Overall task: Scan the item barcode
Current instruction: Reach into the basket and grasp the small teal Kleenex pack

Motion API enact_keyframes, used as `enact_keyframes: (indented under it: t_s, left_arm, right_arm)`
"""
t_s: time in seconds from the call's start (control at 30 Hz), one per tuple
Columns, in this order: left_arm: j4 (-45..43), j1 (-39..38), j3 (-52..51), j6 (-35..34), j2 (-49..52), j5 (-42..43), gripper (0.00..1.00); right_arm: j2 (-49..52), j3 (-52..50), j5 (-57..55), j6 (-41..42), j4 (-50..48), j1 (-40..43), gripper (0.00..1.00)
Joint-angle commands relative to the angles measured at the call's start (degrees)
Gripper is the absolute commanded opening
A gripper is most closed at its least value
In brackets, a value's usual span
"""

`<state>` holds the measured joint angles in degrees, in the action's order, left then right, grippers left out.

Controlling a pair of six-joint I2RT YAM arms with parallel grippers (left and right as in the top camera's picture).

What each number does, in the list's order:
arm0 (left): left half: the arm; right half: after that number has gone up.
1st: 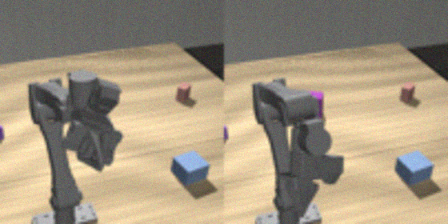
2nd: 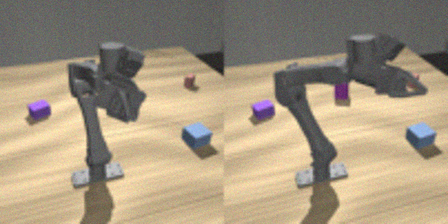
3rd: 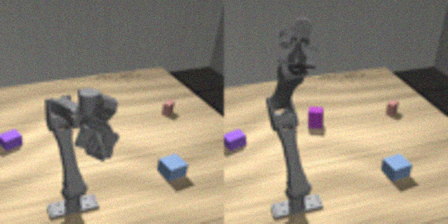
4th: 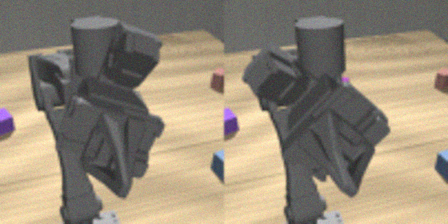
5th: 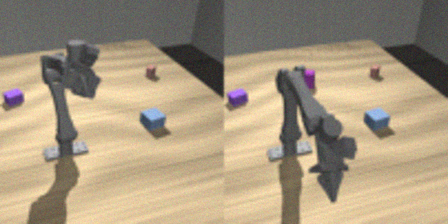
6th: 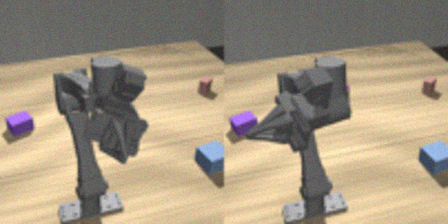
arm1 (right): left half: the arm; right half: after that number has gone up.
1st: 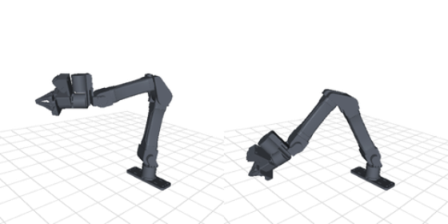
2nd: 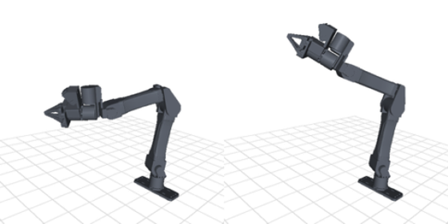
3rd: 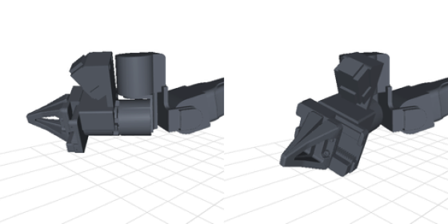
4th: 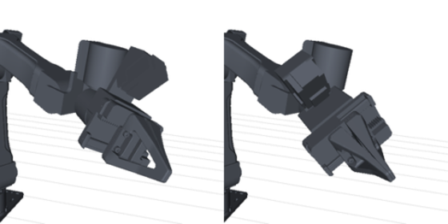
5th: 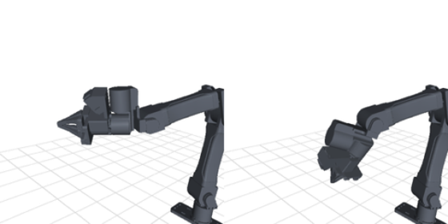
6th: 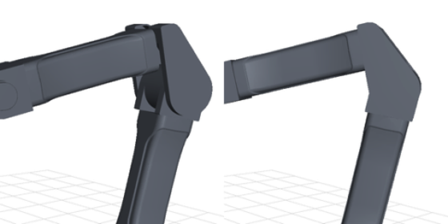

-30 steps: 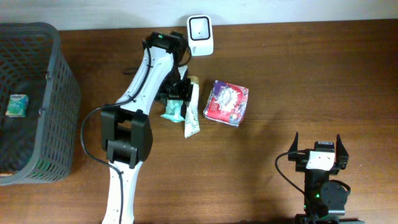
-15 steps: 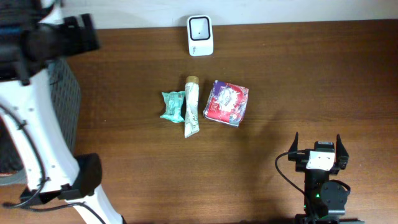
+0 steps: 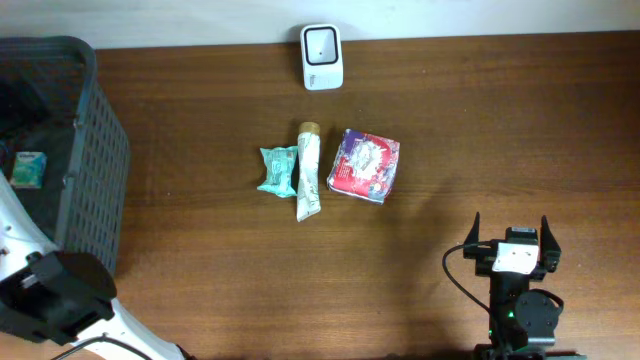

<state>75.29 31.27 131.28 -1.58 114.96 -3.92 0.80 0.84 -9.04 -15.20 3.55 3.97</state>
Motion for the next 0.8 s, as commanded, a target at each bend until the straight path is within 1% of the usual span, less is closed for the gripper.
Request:
enact_keyframes:
  t_s: [0.0, 0.03, 0.1, 0.13, 0.17, 0.2, 0.27, 0.3, 0.37, 0.5, 0.53, 0.57, 0.7, 0.77]
  left_arm:
    - [-3.93, 0.46, -6.75, 6.47, -0.11, -9.42, 0.98]
    - [-5.51, 0.59, -8.70, 6.45, -0.11, -9.44, 0.96]
    - [-12.00, 0.68, -14.10, 6.75, 0.13, -9.44, 0.90]
    - [-15.52, 0.68, -15.91, 12.28, 0.79, -9.40, 0.86]
    - [-17.00, 0.68, -17.14, 19.32, 1.79, -9.46, 0.85]
    - [-18.08, 0.68, -17.79, 23.47, 3.13, -9.46, 0.85]
    - [-19.93, 0.68, -17.92, 24.28, 5.70, -13.29, 0.86]
    - [-21.07, 0.63, -17.92, 26.40, 8.09, -18.67, 0.86]
    - [-21.81, 0.63, -17.92, 29.88, 10.64, -18.62, 0.86]
    - [-26.05, 0.68, -17.92, 31.95, 13.62, -18.56, 0.84]
    - [-26.71, 0.55, -17.92, 34.29, 14.58, -18.18, 0.79]
    - [-26.82, 0.28, -17.92, 37.68, 15.65, -18.21, 0.79]
    - [-28.22, 0.17, -17.94, 38.66, 20.17, -18.64, 0.76]
    - [-29.31, 0.17, -17.94, 38.71, 21.53, -21.33, 0.70]
  right_arm:
    - [-0.35, -0.52, -0.66, 0.00, 0.11, -0.13, 0.99]
    - [-0.33, -0.52, -0.66, 0.00, 0.09, -0.13, 0.99]
    - [-0.35, -0.52, -0.68, 0.00, 0.11, -0.13, 0.98]
    - [-0.33, -0.52, -0.66, 0.00, 0.09, -0.13, 0.99]
    - [-0.33, -0.52, -0.68, 0.00, 0.09, -0.15, 0.99]
    - [-0.33, -0.52, -0.68, 0.00, 0.09, -0.13, 0.99]
    - [-0.33, -0.52, -0.66, 0.00, 0.09, -0.13, 0.99]
    - [-0.33, -0.52, -0.68, 0.00, 0.09, -0.13, 0.99]
    - [-0.33, -0.52, -0.68, 0.00, 0.11, -0.13, 0.98]
    - [-0.33, -0.52, -0.66, 0.00, 0.09, -0.13, 0.99]
    - [-0.33, -0.52, -0.68, 0.00, 0.09, -0.13, 0.98]
    - [-0.35, -0.52, -0.66, 0.00, 0.11, -0.13, 0.98]
    - [-0.35, -0.52, -0.66, 0.00, 0.09, -0.13, 0.99]
    - [-0.35, -0.52, -0.66, 0.00, 0.09, -0.13, 0.99]
